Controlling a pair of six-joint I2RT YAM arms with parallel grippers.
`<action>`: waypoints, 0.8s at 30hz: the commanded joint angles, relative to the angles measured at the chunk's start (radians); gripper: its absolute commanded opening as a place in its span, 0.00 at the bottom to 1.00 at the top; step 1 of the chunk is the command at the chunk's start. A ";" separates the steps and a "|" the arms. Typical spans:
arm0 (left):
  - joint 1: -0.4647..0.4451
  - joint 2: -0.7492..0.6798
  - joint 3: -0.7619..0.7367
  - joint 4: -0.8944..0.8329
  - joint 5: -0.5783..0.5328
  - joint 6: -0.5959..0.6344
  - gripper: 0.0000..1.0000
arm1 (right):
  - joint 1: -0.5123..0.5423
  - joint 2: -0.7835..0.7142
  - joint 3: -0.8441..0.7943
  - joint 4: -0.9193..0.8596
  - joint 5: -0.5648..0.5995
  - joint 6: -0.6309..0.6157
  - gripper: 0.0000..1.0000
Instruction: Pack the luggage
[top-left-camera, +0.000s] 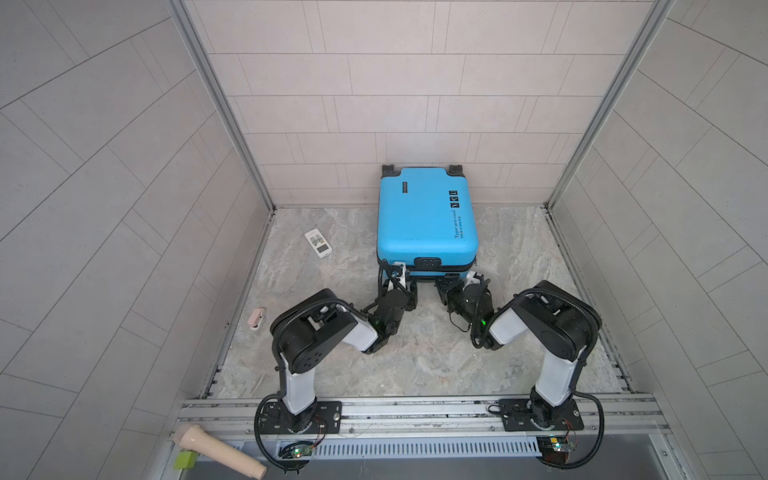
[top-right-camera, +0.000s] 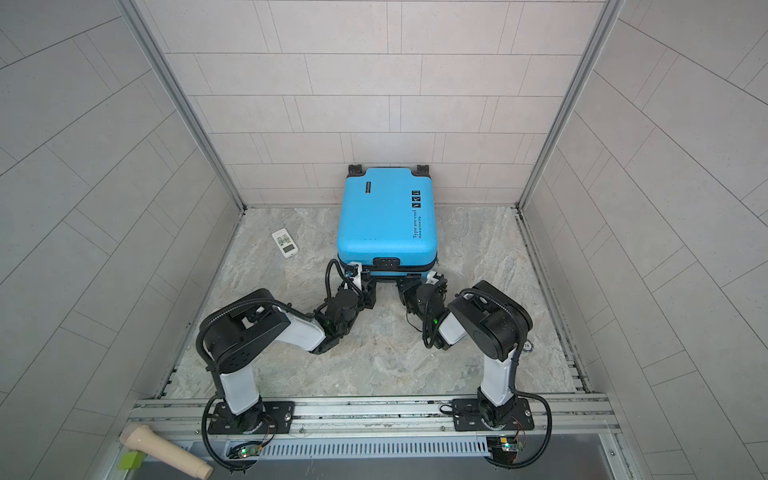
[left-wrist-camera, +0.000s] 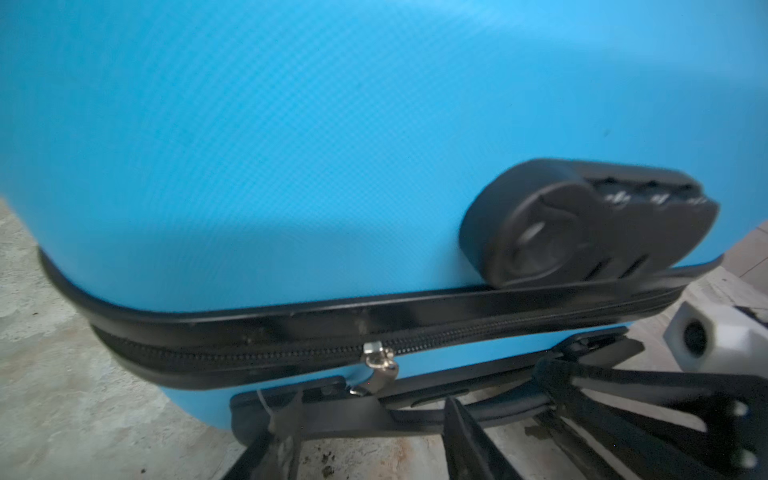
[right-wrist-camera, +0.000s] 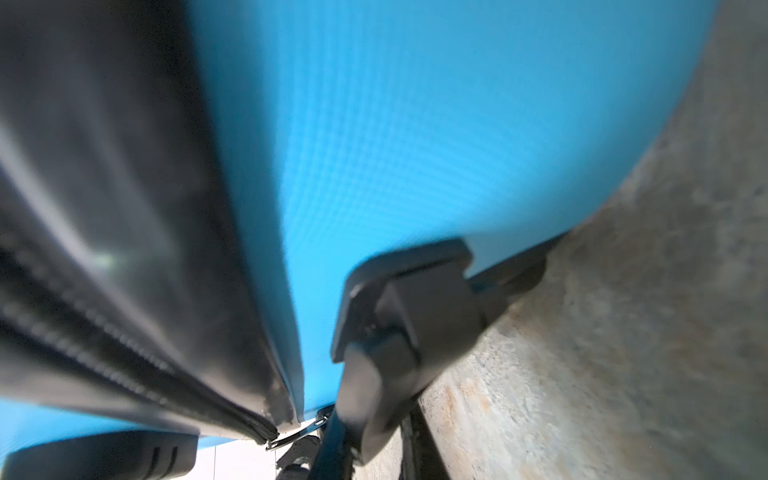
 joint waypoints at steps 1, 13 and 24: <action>-0.004 0.032 0.021 0.026 -0.068 0.025 0.56 | 0.052 0.026 0.001 -0.007 -0.101 -0.077 0.00; 0.029 0.122 0.048 0.188 -0.047 0.060 0.42 | 0.059 0.026 -0.025 0.008 -0.106 -0.077 0.00; 0.063 0.109 0.036 0.222 0.091 0.073 0.13 | 0.063 0.034 -0.025 0.009 -0.111 -0.077 0.00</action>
